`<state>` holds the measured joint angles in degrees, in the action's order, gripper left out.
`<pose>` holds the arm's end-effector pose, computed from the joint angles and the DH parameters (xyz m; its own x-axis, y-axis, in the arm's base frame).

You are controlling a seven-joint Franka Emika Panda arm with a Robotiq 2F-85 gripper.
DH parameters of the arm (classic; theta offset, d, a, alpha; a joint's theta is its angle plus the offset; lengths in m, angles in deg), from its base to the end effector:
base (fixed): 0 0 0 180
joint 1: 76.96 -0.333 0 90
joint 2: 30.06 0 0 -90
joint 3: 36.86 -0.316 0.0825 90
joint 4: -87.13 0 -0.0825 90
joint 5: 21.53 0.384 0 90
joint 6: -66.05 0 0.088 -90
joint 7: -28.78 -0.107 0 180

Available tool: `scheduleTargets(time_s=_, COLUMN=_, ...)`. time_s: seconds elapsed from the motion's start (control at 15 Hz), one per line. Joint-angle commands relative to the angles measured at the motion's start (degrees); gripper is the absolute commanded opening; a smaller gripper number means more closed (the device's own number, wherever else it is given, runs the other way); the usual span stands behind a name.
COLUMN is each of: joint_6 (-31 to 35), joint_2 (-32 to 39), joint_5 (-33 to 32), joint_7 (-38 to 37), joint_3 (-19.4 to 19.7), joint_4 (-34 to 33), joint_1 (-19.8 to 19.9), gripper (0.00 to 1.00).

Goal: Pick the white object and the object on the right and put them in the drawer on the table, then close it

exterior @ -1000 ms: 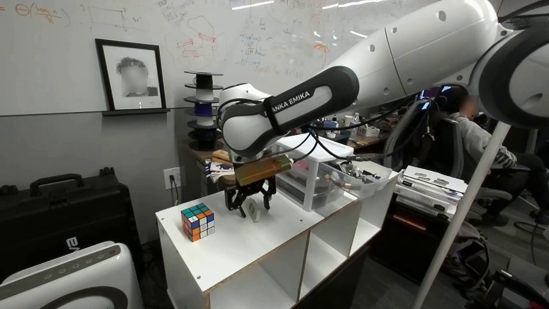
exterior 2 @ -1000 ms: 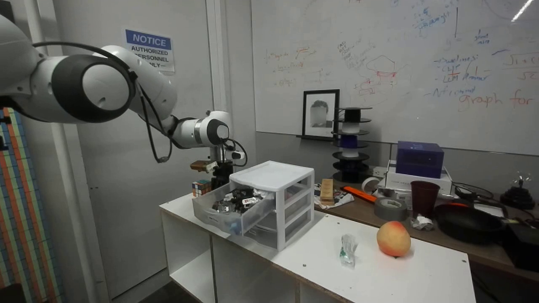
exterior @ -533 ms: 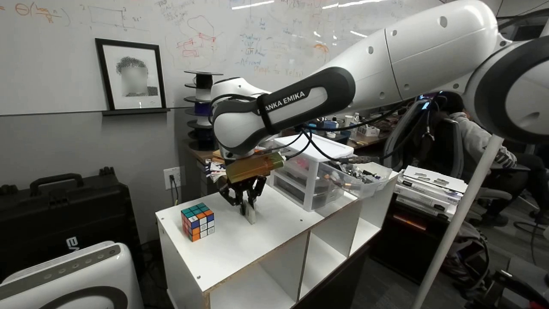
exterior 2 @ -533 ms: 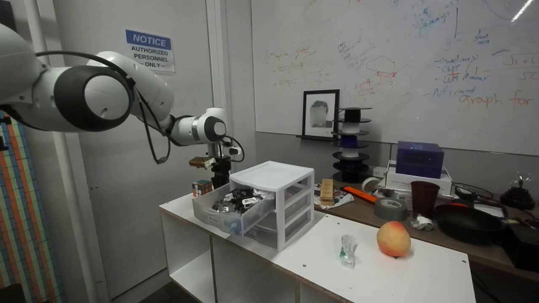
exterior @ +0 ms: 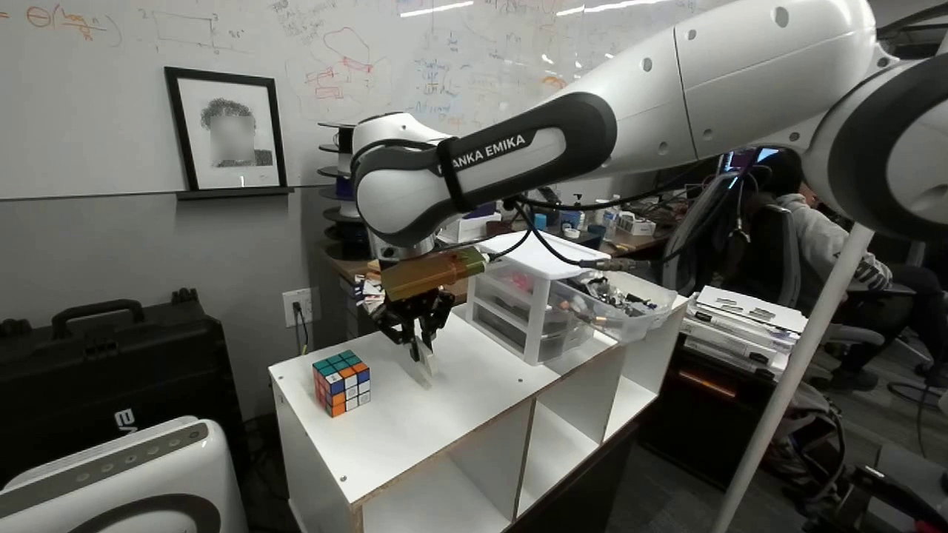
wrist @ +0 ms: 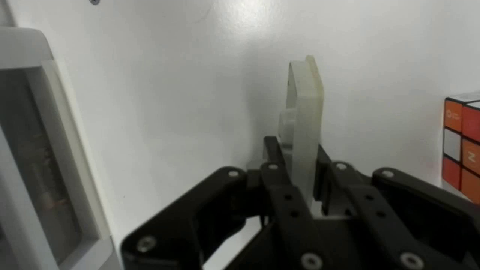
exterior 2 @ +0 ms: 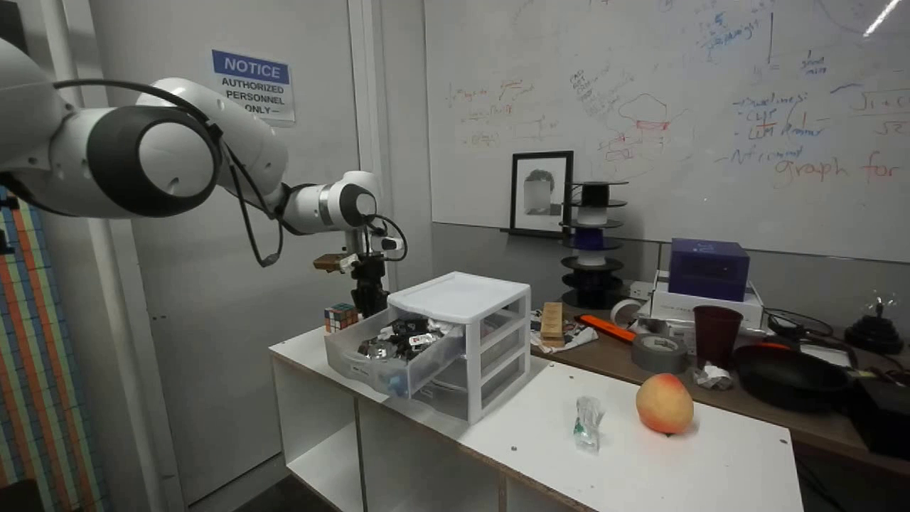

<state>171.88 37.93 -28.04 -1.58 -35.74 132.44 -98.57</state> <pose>0.7341 0.2720 0.1820 0.9905 -0.1271 -0.0523 -0.1164 -0.9782 0.1721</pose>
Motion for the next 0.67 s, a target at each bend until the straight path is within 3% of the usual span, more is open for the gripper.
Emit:
scheduleTargets(time_s=0.0, joint_6=-2.0, joint_2=-5.3, joint_5=-0.9, joint_7=-1.3, joint_3=0.7, joint_4=2.4, joint_1=-1.4, gripper=0.10)
scheduleTargets(time_s=0.33, joint_6=-1.9, joint_2=-13.4, joint_5=-3.4, joint_7=-2.8, joint_3=1.4, joint_4=7.9, joint_1=-3.7, gripper=0.10)
scheduleTargets(time_s=0.6, joint_6=-0.8, joint_2=-20.9, joint_5=-5.8, joint_7=-4.8, joint_3=1.9, joint_4=16.4, joint_1=-5.3, gripper=0.10)
